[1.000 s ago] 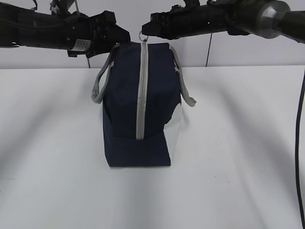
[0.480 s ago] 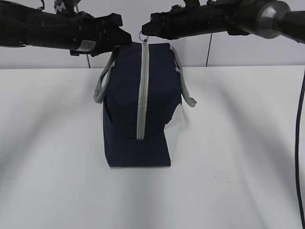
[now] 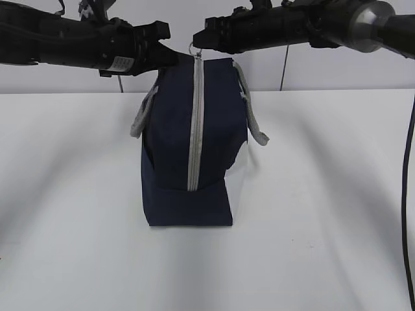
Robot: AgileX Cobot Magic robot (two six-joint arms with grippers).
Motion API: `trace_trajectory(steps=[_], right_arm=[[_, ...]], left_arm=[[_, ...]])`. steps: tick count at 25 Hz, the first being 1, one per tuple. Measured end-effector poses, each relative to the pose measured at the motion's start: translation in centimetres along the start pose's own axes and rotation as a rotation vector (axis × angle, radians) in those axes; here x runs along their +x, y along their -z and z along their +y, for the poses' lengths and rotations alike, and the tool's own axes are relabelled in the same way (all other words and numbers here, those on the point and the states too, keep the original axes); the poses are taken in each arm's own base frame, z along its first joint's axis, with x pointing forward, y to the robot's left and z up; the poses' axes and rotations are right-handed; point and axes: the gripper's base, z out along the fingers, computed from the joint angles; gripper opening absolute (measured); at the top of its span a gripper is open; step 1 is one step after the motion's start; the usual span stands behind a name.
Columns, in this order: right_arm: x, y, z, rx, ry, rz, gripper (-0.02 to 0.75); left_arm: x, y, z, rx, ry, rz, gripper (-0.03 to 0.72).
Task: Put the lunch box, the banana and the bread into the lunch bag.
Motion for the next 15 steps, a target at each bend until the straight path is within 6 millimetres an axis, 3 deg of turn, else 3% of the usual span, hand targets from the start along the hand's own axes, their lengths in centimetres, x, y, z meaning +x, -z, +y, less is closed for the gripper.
trace_trajectory(steps=[6,15], right_arm=[[-0.1,0.0,0.2,-0.015,0.005,0.003,-0.016],[-2.1,0.6,0.9,-0.023,0.054,-0.045,-0.016]], left_arm=[[0.1,0.0,-0.5,0.038,-0.028,0.027,0.02],[0.2,0.1,-0.7,0.063,-0.06,0.056,0.017]])
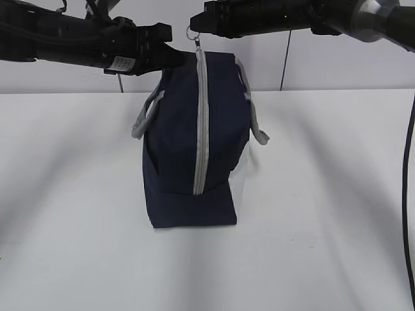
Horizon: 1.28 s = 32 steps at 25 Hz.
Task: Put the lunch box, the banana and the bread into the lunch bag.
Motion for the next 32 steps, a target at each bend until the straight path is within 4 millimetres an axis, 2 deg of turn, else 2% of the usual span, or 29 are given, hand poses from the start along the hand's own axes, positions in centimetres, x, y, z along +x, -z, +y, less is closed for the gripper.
trace_trajectory(steps=[6,9,15,28,32], right_arm=[[0.6,-0.4,-0.5,0.01,-0.009,0.006,-0.016],[1.4,-0.5,-1.4,0.024,-0.038,0.014,-0.016],[2.2,-0.8,-2.2,0.032,-0.065,0.022,-0.016],[2.2,0.0,-3.2,0.036,-0.187,0.022,-0.016],[3.2,-0.2,-3.8,0.024,-0.233,0.04,-0.016]], left_arm=[[-0.4,0.6,-0.6,-0.002,-0.102,0.018,0.017],[-0.7,1.3,-1.4,0.014,-0.152,0.028,0.017],[-0.6,1.4,-1.8,0.049,-0.195,0.048,0.017],[-0.9,2.0,-2.5,0.072,-0.312,0.044,0.017],[-0.9,2.0,-2.5,0.072,-0.32,0.043,0.017]])
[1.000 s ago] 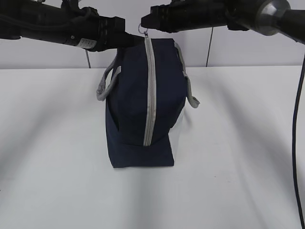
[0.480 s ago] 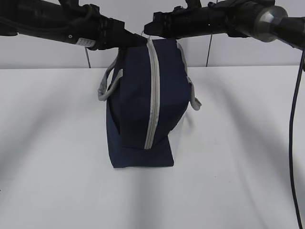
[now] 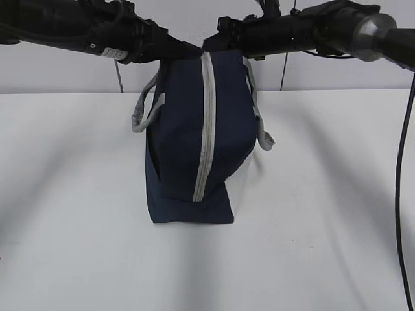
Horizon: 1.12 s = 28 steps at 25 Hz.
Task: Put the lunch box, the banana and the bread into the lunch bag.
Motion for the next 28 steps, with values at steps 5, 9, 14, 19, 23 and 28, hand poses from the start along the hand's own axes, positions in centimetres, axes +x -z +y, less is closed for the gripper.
trace_trajectory(steps=[5,9,14,19,23,28], right_arm=[[1.4,-0.7,-1.1,-0.001,-0.036,0.026,-0.016],[2.6,-1.4,-2.1,0.001,-0.06,0.046,-0.016],[3.1,-1.6,-2.5,0.004,-0.071,0.052,-0.016],[2.3,-1.4,-2.0,-0.016,-0.04,0.05,-0.013],[0.8,-0.8,-1.2,-0.05,0.008,0.032,0.081],[-0.2,-0.2,-0.2,-0.075,0.058,0.029,0.399]], left_arm=[[0.0,0.0,0.0,0.001,-0.01,0.0,0.017],[0.0,0.0,-0.1,0.014,-0.011,0.004,0.017],[0.0,0.0,-0.1,0.015,-0.015,0.005,0.017],[0.0,0.0,-0.2,0.015,-0.015,0.004,0.018],[-0.1,0.0,0.0,-0.006,0.009,-0.004,0.089],[-0.8,0.5,0.2,-0.076,0.05,-0.049,0.395]])
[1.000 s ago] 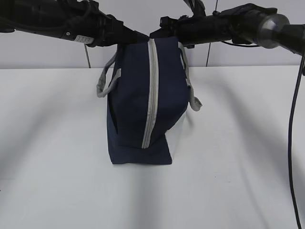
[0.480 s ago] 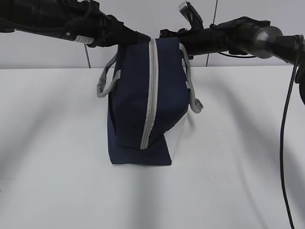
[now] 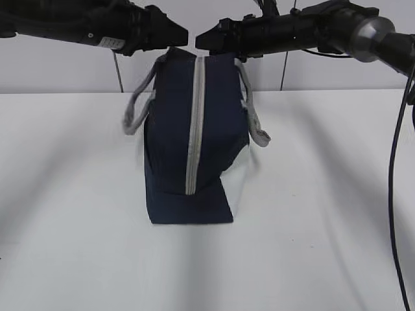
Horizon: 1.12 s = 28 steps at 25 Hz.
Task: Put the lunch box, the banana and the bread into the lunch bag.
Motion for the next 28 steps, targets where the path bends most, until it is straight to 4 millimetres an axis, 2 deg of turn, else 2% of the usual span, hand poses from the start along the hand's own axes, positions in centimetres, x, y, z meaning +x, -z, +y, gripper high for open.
trace_trajectory(steps=[1,3,8,14,20,24,28], right_arm=[[-0.5,0.3,0.4,-0.003,0.021,-0.006,0.435],[-1.7,1.0,1.6,-0.012,0.064,-0.021,0.468],[-3.8,3.4,4.4,-0.019,0.15,-0.034,0.486],[-3.8,6.4,7.7,-0.016,0.182,0.003,0.487],[-3.8,11.1,12.6,0.012,0.238,-0.001,0.444],[-3.0,14.0,14.8,0.099,0.24,-0.034,0.436],[-1.3,16.8,16.5,0.191,0.24,-0.059,0.428]], left_arm=[[-0.3,0.1,0.1,-0.019,0.005,-0.014,0.464],[-0.5,0.3,0.6,-0.066,0.037,-0.034,0.524],[-0.4,1.1,2.0,-0.144,0.103,-0.004,0.553],[-1.4,3.7,1.0,-0.208,0.106,0.05,0.523],[-2.1,7.3,-0.9,-0.297,0.114,0.162,0.48],[-1.9,9.3,-1.8,-0.359,0.14,0.247,0.443],[-1.4,10.5,-2.4,-0.383,0.151,0.344,0.417]])
